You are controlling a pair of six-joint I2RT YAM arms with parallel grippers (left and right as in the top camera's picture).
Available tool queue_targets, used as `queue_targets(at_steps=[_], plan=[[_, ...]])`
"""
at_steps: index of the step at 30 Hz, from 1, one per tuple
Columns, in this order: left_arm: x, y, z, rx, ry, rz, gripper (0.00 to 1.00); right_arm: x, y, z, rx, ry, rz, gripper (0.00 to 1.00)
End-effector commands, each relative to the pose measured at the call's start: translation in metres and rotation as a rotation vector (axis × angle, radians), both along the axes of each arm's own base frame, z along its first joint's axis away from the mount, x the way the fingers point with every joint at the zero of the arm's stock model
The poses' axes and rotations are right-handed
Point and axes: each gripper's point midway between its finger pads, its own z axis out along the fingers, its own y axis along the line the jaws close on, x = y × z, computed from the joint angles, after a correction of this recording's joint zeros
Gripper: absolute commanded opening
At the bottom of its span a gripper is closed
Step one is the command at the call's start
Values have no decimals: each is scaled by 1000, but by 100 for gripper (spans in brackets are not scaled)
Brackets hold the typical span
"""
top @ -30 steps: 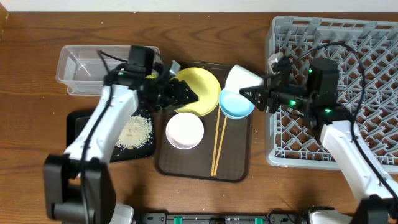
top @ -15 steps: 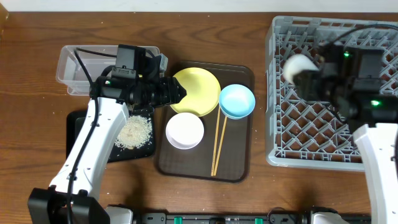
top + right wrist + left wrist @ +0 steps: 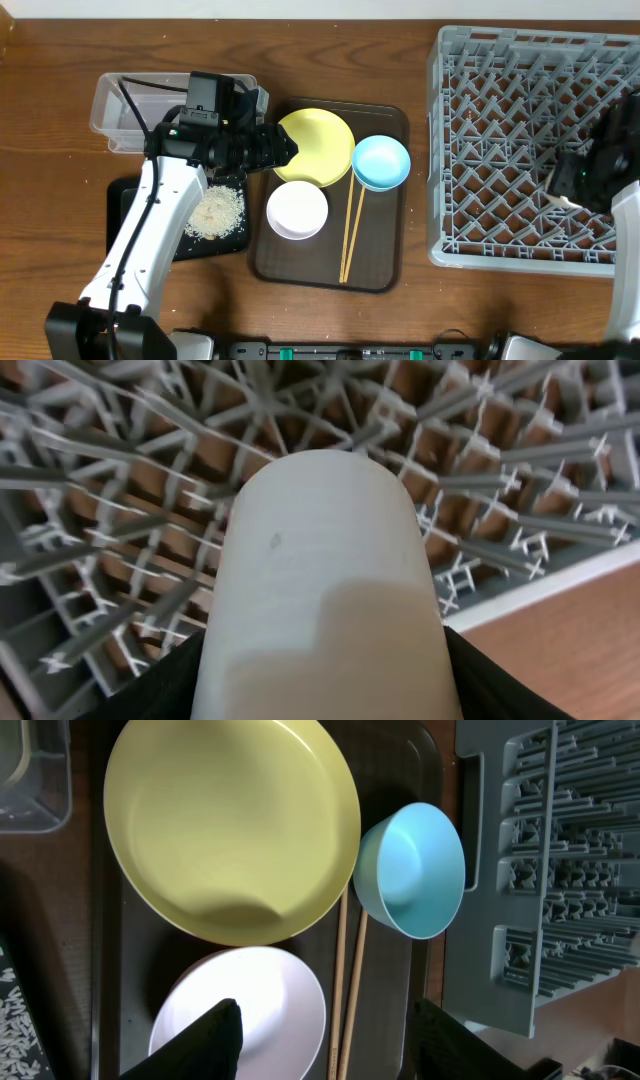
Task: Sort waste into correct bins and load items into the dishwasher rack
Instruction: 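Take the cup with the right gripper and place it in the dish rack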
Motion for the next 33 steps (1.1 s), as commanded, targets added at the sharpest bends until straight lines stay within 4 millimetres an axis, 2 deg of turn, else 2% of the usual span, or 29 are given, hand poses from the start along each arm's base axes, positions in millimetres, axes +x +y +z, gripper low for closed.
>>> queue_targets(at_steps=[1,3,5,6,9,12,18,22,24,28,31,33], plan=[[1,4,2,19,-13,-1,56,-1,-5,-11,21,53,-28,6],[1,4,2,19,-13,-1,56,-2,-5,-22,35,92,-28,6],[1,4,2,19,-13,-1,56,-1,-5,-32,47,126,-28,13],[1,4,2,19,-13,-1,56,-1,-5,-36,52,140,-28,19],[1,4,2,19,-13,-1,56,3,-2,-47,82,160,-24,49],[1,4,2,19,-13,-1,57,7,7,-52,140,153,-13,99],[1,4,2,20,-13,-1,60,14,13,-46,176,115,-1,99],[1,4,2,20,-13,-1,60,36,27,-18,246,-9,36,99],[2,4,2,23,-13,1,60,54,42,6,298,-117,97,99],[2,7,0,39,-14,9,60,91,87,55,378,-351,297,99],[2,7,0,40,-11,9,60,107,119,70,375,-427,417,99],[1,8,-1,46,-7,12,60,113,146,72,376,-440,502,99]])
